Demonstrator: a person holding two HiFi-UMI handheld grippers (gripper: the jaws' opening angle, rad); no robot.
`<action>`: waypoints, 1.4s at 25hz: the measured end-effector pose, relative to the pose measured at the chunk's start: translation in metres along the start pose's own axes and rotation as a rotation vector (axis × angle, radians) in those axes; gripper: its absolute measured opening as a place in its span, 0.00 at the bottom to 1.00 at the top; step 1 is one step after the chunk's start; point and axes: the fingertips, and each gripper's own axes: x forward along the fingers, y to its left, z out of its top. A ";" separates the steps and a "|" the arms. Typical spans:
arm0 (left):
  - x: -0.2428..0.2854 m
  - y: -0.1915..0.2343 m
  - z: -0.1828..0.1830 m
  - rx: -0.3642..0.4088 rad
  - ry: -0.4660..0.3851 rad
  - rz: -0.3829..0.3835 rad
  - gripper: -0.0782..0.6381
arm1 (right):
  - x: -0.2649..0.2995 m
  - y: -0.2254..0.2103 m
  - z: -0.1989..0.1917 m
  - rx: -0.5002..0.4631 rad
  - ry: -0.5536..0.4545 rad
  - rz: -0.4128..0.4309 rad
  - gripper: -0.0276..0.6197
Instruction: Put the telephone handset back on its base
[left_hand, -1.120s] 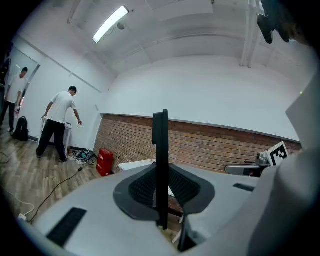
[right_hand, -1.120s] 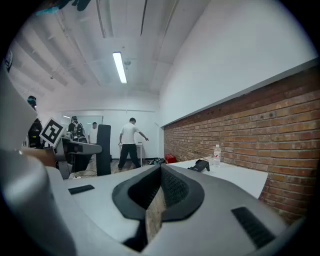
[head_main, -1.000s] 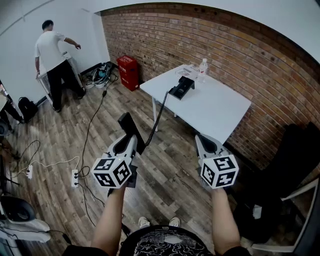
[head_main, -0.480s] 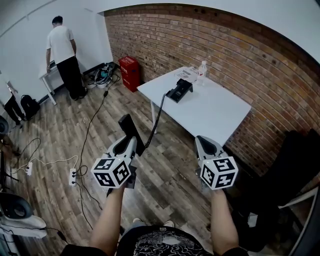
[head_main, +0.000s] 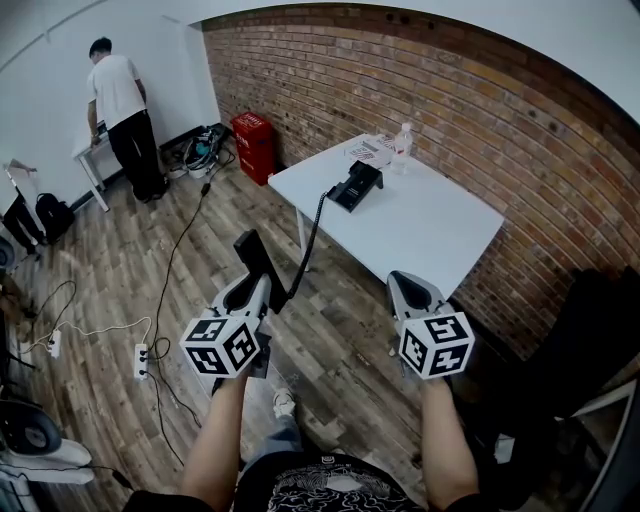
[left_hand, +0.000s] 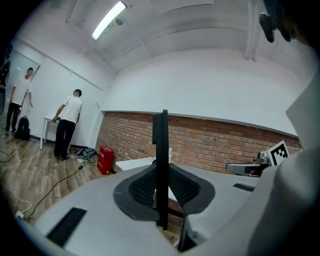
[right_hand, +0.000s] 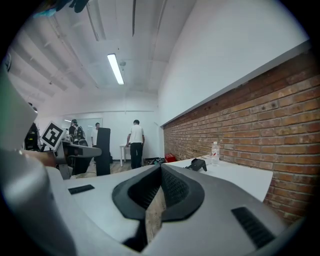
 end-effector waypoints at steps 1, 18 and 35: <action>0.006 0.005 0.000 -0.002 0.003 -0.002 0.21 | 0.007 -0.002 0.000 0.000 0.003 -0.003 0.04; 0.139 0.135 0.036 -0.022 0.052 -0.096 0.21 | 0.176 -0.006 0.024 0.017 0.036 -0.093 0.04; 0.205 0.201 0.052 -0.041 0.090 -0.200 0.21 | 0.248 0.001 0.035 0.021 0.059 -0.200 0.04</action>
